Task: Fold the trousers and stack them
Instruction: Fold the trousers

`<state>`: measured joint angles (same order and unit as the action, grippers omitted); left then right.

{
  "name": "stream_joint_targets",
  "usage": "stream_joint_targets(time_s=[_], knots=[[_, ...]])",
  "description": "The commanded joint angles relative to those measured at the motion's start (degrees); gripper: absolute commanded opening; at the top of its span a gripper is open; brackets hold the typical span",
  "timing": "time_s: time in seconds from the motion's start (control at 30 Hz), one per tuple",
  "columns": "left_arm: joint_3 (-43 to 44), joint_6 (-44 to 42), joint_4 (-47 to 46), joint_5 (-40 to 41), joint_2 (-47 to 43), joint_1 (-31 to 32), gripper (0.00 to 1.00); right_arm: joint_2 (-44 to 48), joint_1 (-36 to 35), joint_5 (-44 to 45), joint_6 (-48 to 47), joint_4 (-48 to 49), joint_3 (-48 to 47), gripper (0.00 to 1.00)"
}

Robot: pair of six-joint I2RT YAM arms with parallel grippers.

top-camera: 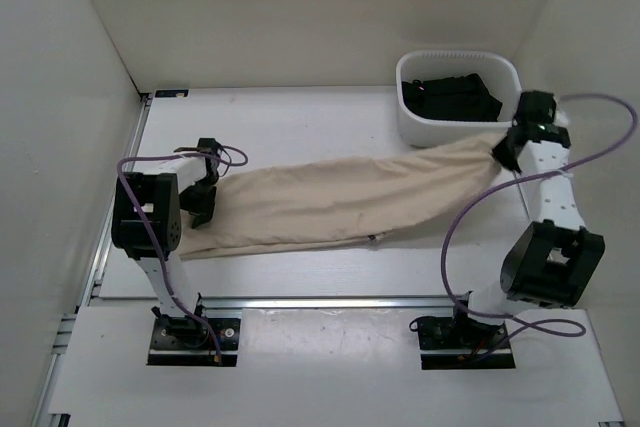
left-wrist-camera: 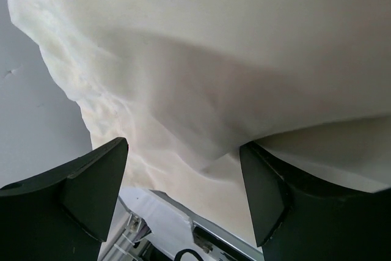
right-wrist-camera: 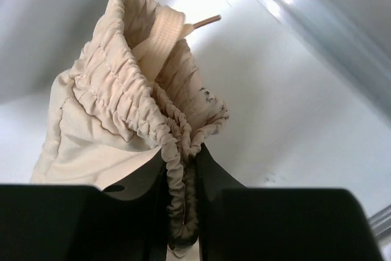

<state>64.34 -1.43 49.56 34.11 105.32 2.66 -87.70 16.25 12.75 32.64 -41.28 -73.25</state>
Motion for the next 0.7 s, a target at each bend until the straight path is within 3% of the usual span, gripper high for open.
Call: stream_joint_targets(time_s=[0.0,0.07,0.17,0.27,0.4,0.63,0.67], knots=[[-0.97,1.43,-1.04,-2.38,-1.69,-0.37,0.85,4.56,-17.13,12.54,-7.51,-3.80,-10.49,0.00],[-0.97,1.43,-1.04,-2.99,0.41,-0.37,0.85,1.93,-27.54,14.92,-5.85,-5.82,-13.93,0.00],[0.17,1.43,-1.04,-4.39,2.34,-0.37,0.85,-4.56,-52.72,18.62,-0.66,-7.50,-18.66,0.00],[1.49,1.43,-1.04,-5.10,3.92,-0.37,0.85,-15.28,-66.03,18.62,1.99,-8.29,-26.03,0.00],[3.51,1.43,-1.04,-5.10,4.55,-0.37,0.85,-29.25,-73.46,16.71,-1.26,-8.74,-46.04,0.00],[4.04,1.43,-1.04,-4.05,5.07,-0.37,0.85,-36.83,-76.10,4.57,-1.97,-2.76,-48.21,0.00],[4.04,1.43,-1.04,-4.05,5.07,-0.37,0.85,-37.54,-76.10,3.17,-2.49,-2.76,-48.73,0.04]])
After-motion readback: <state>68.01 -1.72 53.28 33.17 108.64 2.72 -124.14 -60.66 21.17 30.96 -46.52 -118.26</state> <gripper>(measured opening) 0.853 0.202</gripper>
